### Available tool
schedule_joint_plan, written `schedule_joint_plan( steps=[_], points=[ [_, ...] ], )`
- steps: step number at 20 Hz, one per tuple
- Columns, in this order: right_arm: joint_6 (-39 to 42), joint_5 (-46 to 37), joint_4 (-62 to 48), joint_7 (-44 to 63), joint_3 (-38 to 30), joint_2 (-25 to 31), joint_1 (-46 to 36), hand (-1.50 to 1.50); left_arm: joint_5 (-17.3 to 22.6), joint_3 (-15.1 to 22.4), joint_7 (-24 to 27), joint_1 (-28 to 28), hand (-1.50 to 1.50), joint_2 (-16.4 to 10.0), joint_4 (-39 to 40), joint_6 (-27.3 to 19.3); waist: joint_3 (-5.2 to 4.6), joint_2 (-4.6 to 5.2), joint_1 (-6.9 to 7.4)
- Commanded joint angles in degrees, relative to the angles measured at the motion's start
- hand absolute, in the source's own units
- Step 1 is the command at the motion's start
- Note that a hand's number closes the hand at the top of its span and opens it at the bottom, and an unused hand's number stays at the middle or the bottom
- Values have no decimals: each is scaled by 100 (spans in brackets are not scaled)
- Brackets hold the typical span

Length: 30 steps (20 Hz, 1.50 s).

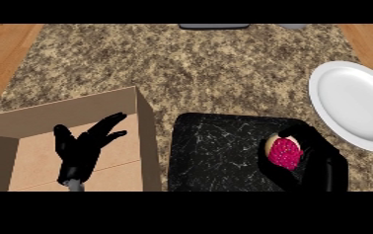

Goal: Pick the cupcake from the tray and place it in the plate

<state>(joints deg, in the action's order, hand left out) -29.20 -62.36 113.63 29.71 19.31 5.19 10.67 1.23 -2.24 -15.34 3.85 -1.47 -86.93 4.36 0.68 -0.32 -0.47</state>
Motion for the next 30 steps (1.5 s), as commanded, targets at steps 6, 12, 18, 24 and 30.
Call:
schedule_joint_plan(
  steps=[6,12,18,24,30],
  points=[
    [-809,2408,-760,-1215,-1994,881,-457,150,12,-136,15,-154,0,-15,190,53,-60,42,46],
    [-1279,3073,-2448,-2152,-3019,1291,-1337,150,-172,40,209,-302,0,142,381,-227,-60,56,77],
    [-749,4590,-4430,-3640,-4107,2222,-2238,150,-184,-15,147,-212,0,140,315,-188,-48,74,140],
    [-286,5068,-6607,-5126,-4627,2706,-3276,150,-131,-6,-7,-240,0,88,223,-28,-53,73,169],
    [-22,4331,-8260,-4426,-4253,3201,-3484,-150,-271,174,82,-272,0,143,208,-64,-47,163,381]
  ],
)
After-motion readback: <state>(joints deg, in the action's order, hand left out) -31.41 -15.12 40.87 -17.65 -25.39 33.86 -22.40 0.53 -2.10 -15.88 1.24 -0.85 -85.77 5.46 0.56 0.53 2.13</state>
